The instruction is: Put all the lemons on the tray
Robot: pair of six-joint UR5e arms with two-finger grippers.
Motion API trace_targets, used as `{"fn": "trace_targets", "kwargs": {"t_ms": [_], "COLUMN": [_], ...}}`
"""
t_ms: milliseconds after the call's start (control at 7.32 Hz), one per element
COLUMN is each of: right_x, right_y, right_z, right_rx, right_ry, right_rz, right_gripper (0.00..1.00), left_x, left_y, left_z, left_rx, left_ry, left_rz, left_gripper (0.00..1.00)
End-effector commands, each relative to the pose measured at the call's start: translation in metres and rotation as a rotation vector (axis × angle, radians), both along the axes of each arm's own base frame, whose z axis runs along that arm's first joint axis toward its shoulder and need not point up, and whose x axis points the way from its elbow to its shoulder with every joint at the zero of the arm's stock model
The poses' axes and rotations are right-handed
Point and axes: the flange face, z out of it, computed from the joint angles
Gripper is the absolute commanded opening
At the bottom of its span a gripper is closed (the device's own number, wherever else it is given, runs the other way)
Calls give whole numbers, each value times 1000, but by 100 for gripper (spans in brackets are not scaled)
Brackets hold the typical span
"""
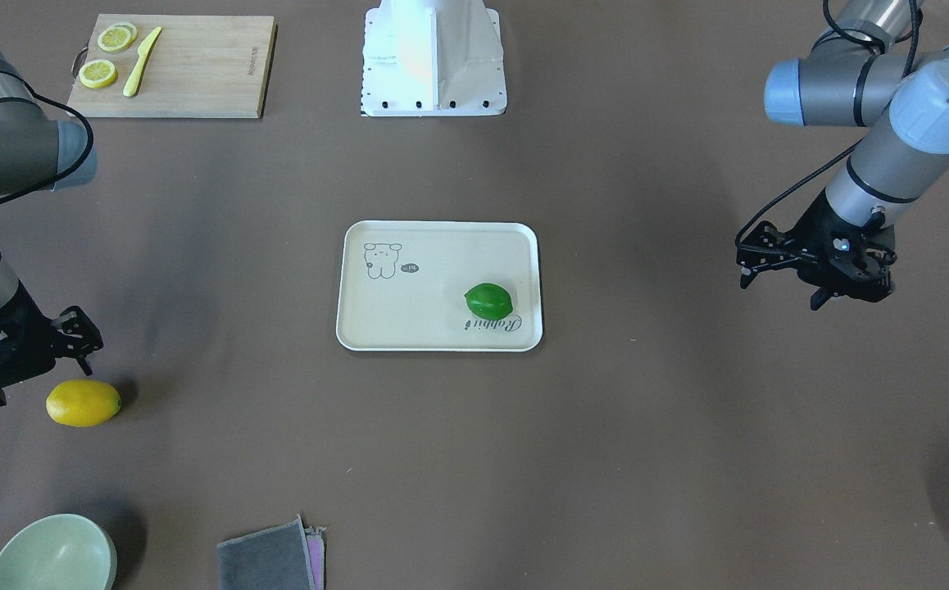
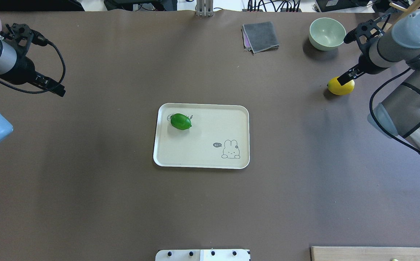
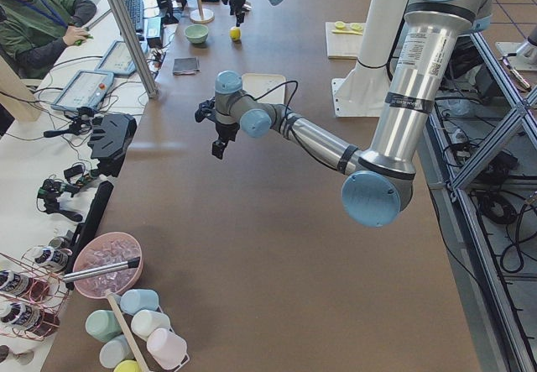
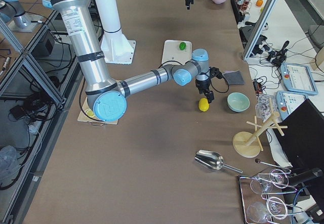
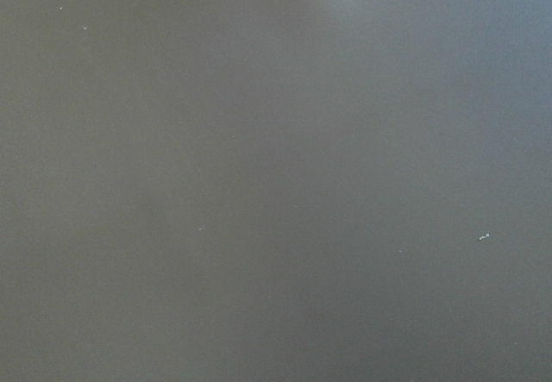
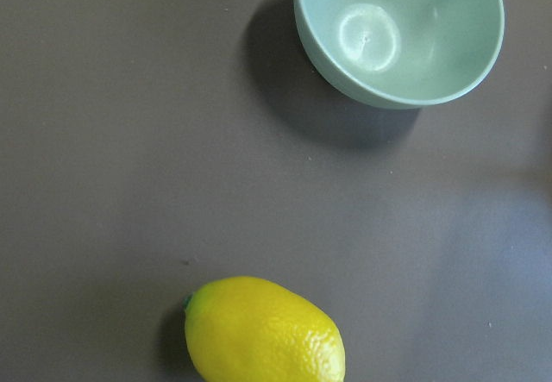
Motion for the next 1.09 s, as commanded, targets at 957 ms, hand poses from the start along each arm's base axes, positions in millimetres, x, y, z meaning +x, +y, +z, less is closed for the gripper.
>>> {"fn": "trace_targets", "kwargs": {"t_ms": [957], "right_x": [-41], "right_y": [8], "right_z": [7], "right_rx": [421], "right_ry": [213], "right_rz": [-578], "right_gripper": [97], "left_x": [-5], "left_y": [14], "left_z": [21], "left_rx": [-5], "left_ry": [46], "left_rz": [-30], "left_gripper": [98]}}
